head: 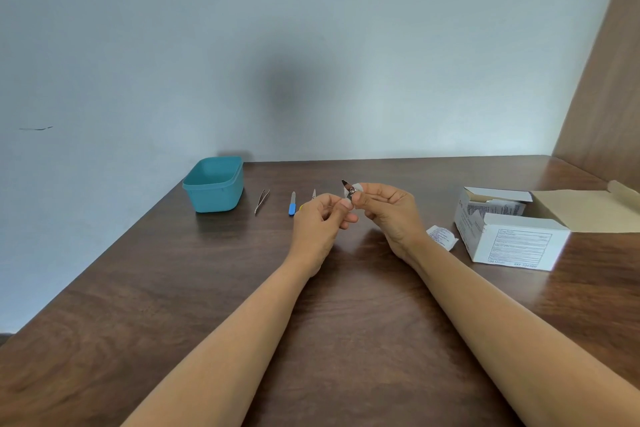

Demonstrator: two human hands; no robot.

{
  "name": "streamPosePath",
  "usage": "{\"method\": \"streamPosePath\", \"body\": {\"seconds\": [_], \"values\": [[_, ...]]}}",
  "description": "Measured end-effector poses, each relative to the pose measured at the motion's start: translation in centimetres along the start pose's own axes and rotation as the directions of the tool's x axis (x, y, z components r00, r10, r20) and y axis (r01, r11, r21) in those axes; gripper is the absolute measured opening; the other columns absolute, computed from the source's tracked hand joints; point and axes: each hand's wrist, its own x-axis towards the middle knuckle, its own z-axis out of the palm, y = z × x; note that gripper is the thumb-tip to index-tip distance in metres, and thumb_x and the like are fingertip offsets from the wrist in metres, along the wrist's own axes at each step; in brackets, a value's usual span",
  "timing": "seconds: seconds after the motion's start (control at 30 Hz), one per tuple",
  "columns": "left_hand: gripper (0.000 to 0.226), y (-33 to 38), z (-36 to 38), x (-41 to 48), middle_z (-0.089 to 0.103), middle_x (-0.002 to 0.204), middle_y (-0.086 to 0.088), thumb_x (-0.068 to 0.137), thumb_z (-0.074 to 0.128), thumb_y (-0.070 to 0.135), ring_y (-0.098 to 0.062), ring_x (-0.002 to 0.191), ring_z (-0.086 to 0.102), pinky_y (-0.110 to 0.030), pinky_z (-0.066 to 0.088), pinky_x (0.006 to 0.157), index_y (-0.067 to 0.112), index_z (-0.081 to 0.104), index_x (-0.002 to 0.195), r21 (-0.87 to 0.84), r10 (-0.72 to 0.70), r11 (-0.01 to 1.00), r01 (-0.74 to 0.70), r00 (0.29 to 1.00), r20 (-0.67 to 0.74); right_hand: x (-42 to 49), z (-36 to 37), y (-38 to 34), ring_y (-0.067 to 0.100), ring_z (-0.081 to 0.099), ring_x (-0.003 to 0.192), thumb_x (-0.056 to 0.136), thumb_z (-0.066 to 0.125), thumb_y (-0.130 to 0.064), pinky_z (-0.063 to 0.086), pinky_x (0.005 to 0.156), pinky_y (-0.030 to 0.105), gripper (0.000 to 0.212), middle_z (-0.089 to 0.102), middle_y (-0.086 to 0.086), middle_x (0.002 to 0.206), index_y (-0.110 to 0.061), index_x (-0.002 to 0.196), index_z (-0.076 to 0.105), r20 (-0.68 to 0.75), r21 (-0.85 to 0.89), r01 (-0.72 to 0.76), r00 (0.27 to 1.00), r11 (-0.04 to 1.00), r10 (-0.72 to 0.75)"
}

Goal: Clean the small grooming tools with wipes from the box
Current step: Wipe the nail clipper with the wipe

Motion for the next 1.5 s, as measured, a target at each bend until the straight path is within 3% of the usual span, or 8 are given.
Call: {"method": "streamPosePath", "body": {"seconds": [0.23,0.37,0.57,0.8,1.07,1.2,1.33,1.5], "values": [[0.016,0.10,0.01,-0.09,0.071,0.071,0.000,0.095,0.057,0.016,0.000,0.061,0.060,-0.012,0.049,0.064,0.015,0.063,0.080,-0.011,0.016,1.000,-0.016,1.000,0.017,-0.07,-0.19,-0.10,0.005,0.067,0.075,0.075,0.071,-0.010,0.048,0.068,0.014,0.020,0.075,-0.001,0.081,-0.009,0.095,0.071,0.094,0.036,0.002,0.996,0.999,-0.006],[0.017,-0.04,0.13,-0.01,0.071,0.074,-0.002,0.096,0.056,0.017,-0.001,0.062,0.060,-0.014,0.050,0.066,0.014,0.063,0.081,0.007,0.010,1.000,-0.010,1.000,0.025,-0.35,0.06,-0.35,-0.003,0.062,0.060,0.082,0.067,0.000,0.043,0.058,0.006,0.011,0.073,-0.007,0.069,-0.004,0.092,0.069,0.047,-0.015,0.049,0.998,0.999,-0.048],[0.018,-0.12,0.12,0.08,0.071,0.073,0.000,0.096,0.055,0.020,-0.001,0.062,0.060,-0.015,0.050,0.067,0.013,0.062,0.081,0.006,0.011,1.000,-0.012,0.999,0.032,-0.28,0.09,-0.14,-0.002,0.063,0.061,0.081,0.069,-0.001,0.042,0.058,0.006,0.006,0.072,-0.007,0.065,-0.005,0.085,0.069,0.023,-0.032,0.081,0.996,0.996,-0.081],[0.032,-0.10,0.18,0.05,0.073,0.076,-0.002,0.094,0.058,0.035,-0.002,0.064,0.062,-0.013,0.050,0.066,0.005,0.064,0.085,0.026,-0.011,1.000,0.010,0.999,0.040,-0.05,-0.01,0.23,0.011,0.069,0.079,0.074,0.073,-0.008,0.052,0.083,0.021,0.023,0.075,0.002,0.082,-0.002,0.096,0.070,0.065,-0.027,0.128,0.990,0.991,-0.126],[0.014,-0.08,0.26,-0.01,0.072,0.081,0.002,0.098,0.052,0.016,0.002,0.067,0.061,-0.012,0.049,0.071,0.008,0.064,0.095,0.087,-0.001,0.996,-0.008,0.995,0.101,0.02,0.09,0.23,0.013,0.068,0.072,0.075,0.074,-0.001,0.051,0.077,0.019,0.009,0.074,0.004,0.073,-0.006,0.082,0.071,-0.018,-0.022,0.180,0.984,0.984,-0.180],[0.015,0.00,0.17,-0.04,0.072,0.076,0.003,0.096,0.055,0.017,-0.001,0.064,0.061,-0.015,0.050,0.069,0.010,0.067,0.092,0.094,0.003,0.996,-0.012,0.996,0.089,-0.10,-0.05,0.08,0.003,0.062,0.063,0.080,0.071,-0.007,0.045,0.065,0.011,0.012,0.069,0.001,0.067,-0.005,0.092,0.072,0.006,-0.021,0.095,0.995,0.995,-0.095],[0.016,0.19,0.19,-0.13,0.072,0.072,0.003,0.095,0.057,0.022,-0.002,0.060,0.059,-0.015,0.050,0.066,0.013,0.067,0.088,0.094,0.003,0.996,-0.010,0.997,0.076,0.18,-0.46,0.24,-0.001,0.054,0.061,0.083,0.069,-0.020,0.034,0.064,0.020,0.021,0.068,-0.007,0.067,-0.008,0.100,0.073,0.046,-0.093,0.014,0.999,0.996,-0.010],[0.016,0.20,0.15,-0.14,0.072,0.071,0.003,0.095,0.057,0.023,-0.003,0.061,0.060,-0.018,0.050,0.067,0.018,0.069,0.085,0.086,0.010,0.996,-0.016,0.997,0.078,0.18,-0.28,0.26,0.003,0.056,0.062,0.077,0.074,-0.023,0.034,0.066,0.023,0.008,0.070,-0.002,0.070,-0.015,0.078,0.075,-0.010,-0.068,0.024,1.000,0.997,-0.025]]}}
